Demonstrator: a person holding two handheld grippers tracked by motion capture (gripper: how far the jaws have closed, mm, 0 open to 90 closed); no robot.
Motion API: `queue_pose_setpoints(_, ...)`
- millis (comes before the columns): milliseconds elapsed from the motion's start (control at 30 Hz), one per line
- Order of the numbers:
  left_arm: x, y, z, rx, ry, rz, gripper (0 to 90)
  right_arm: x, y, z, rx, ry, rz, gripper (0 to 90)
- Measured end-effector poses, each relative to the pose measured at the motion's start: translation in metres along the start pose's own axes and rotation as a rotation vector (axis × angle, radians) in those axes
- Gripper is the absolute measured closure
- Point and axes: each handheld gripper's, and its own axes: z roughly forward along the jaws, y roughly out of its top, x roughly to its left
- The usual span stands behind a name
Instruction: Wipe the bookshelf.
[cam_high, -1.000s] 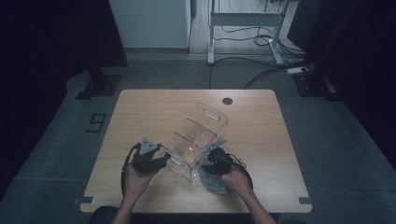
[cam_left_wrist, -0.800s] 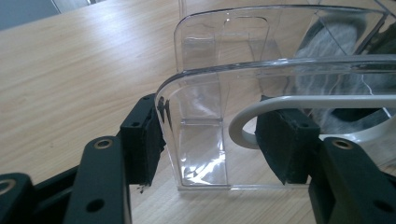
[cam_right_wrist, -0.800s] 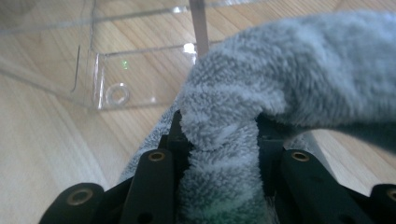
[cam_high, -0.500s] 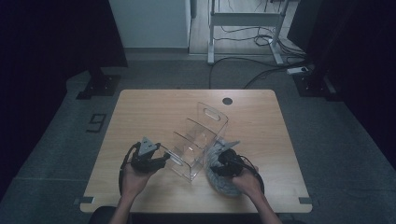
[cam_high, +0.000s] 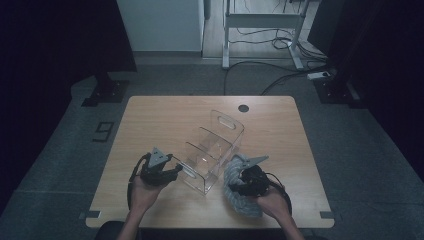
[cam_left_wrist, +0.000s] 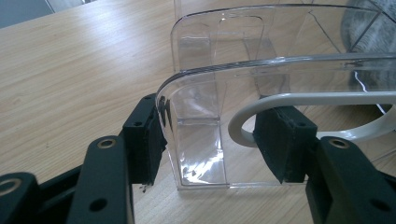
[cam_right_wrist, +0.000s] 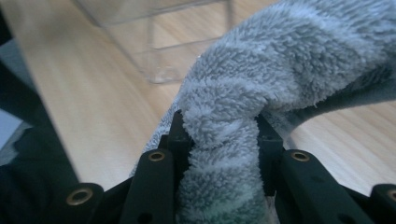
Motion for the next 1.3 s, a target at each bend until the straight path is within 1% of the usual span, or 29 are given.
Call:
queue_pose_setpoints(200,-0.001,0.0,-0.001,-0.001,-0.003,0.001,44.0,0.021,0.007,0.01,0.009,0.062,-0.078,66.9)
queue_pose_setpoints(400,-0.001,0.0,-0.001,0.002,0.0,0.002,44.0,0.04,0.016,0.021,0.006,0.115,-0.137,66.6)
queue_pose_setpoints(533,-0.002,0.0,-0.001,0.005,0.003,-0.001,44.1,0.047,0.022,0.029,0.004,0.124,-0.166,66.4)
queue_pose_setpoints(667,-0.002,0.0,-0.001,0.006,0.005,-0.007,44.1,0.052,0.026,0.035,0.014,0.104,-0.184,66.4)
queue_pose_setpoints(767,-0.002,0.0,-0.001,0.009,0.008,-0.009,44.1,0.052,0.028,0.038,0.025,0.096,-0.185,67.1)
queue_pose_setpoints(867,-0.003,0.0,-0.001,0.01,0.011,-0.012,44.2,0.051,0.029,0.044,0.04,0.074,-0.184,67.4)
queue_pose_setpoints(933,-0.003,0.0,-0.001,0.01,0.014,-0.013,44.1,0.05,0.029,0.049,0.052,0.061,-0.185,67.4)
queue_pose_setpoints(1033,-0.005,0.001,0.0,0.011,0.026,-0.013,44.5,0.049,0.028,0.056,0.068,0.053,-0.176,67.6)
queue_pose_setpoints(1300,-0.004,0.001,0.0,0.011,0.03,-0.012,44.5,0.049,0.024,0.072,0.116,0.021,-0.189,67.6)
